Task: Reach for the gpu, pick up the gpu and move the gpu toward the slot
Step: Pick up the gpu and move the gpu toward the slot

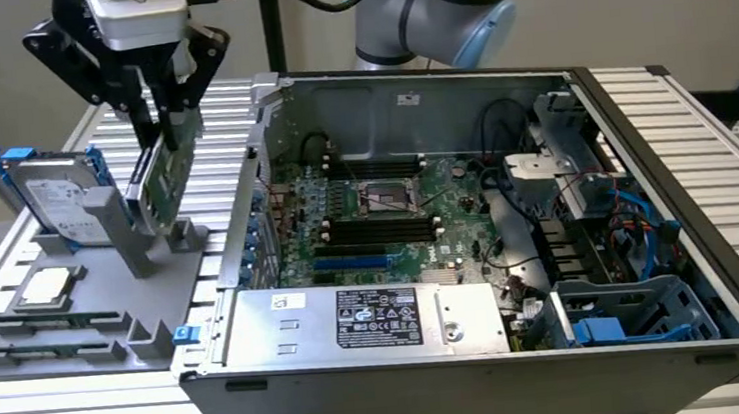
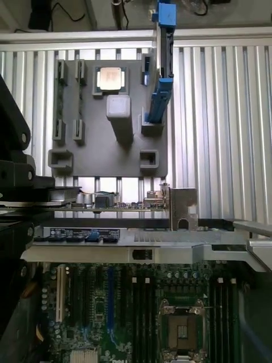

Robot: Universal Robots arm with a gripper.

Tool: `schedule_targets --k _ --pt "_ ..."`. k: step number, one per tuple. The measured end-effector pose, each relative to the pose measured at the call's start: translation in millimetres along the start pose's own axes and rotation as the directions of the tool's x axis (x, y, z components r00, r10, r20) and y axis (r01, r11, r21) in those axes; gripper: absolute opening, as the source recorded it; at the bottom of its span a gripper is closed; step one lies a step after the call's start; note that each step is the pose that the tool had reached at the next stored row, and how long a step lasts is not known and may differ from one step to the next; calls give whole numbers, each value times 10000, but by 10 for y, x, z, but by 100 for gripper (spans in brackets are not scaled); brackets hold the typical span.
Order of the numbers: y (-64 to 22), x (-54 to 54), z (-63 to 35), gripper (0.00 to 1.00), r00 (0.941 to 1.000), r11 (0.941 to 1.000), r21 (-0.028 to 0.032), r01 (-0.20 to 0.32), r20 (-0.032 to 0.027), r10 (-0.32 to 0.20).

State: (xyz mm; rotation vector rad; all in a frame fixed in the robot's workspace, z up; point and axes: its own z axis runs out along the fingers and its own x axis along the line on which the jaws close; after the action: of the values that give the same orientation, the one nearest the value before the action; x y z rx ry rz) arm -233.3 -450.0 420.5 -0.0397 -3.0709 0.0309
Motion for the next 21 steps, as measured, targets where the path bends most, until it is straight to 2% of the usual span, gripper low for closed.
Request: schedule_targets --k 5,8,14,21 --pt "2 -215 -199 26 10000 10000 -23 2 -30 -2" --pt "4 -346 -270 26 10000 10000 -56 5 -37 -5" --pt "11 -619 -302 26 10000 9998 -212 15 -43 -16" --pt "21 -935 -322 26 10000 9997 -236 17 -44 -18"
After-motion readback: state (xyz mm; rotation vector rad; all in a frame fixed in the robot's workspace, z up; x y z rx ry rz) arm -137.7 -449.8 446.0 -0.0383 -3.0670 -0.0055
